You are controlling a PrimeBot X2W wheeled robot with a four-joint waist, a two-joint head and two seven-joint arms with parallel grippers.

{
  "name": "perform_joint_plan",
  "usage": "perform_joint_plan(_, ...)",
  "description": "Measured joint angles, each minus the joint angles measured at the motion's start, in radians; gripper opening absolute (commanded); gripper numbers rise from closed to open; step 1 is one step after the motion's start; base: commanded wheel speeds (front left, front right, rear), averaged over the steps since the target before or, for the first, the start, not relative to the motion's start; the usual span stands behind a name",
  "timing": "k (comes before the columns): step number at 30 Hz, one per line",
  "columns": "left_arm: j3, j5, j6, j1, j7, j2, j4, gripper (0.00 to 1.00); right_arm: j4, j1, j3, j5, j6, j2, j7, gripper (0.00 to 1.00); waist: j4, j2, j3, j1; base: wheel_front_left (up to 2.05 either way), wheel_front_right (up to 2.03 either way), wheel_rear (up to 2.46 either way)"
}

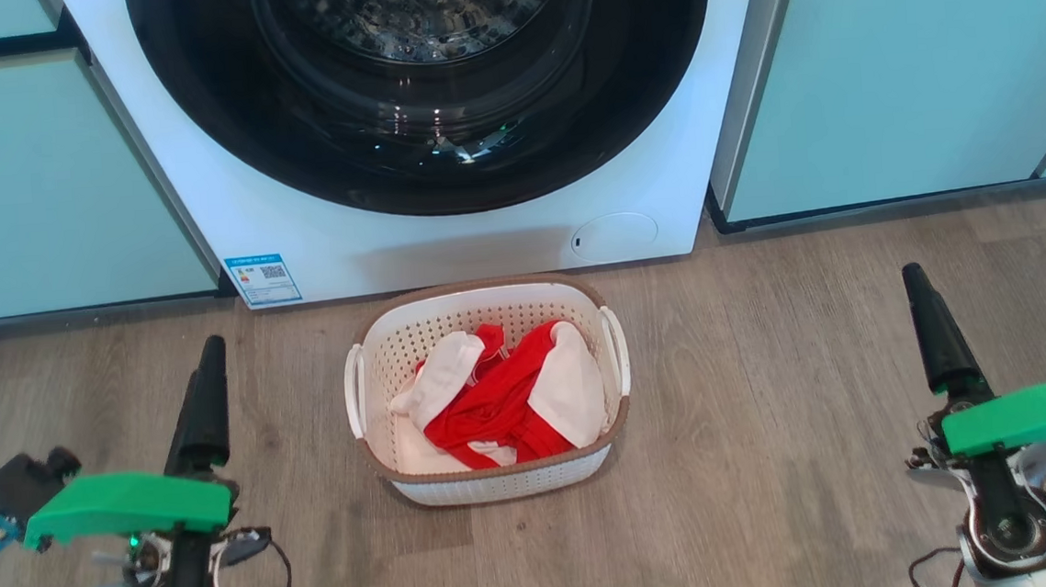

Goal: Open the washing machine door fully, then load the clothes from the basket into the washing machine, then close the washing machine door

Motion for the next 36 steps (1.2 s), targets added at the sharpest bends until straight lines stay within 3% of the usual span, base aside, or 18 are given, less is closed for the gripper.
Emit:
perform_joint_plan(13, -0.048, 0.253, 0.048, -0.011, -0.034, 0.038, -0.021, 1.00, -0.003, -0.025, 0.033, -0.210, 0.000, 0.000, -0.009, 1.00, 0.000, 0.0000, 0.009, 0.0000, 0.00, 0.00, 0.00)
perform_joint_plan(36, -0.130, 0.544, 0.130, -0.011, -0.102, 0.079, -0.026, 1.00, 0.051, -0.036, 0.034, -0.511, 0.000, 0.002, -0.070, 1.00, 0.005, 0.0000, 0.013, 0.0000, 0.00, 0.00, 0.00)
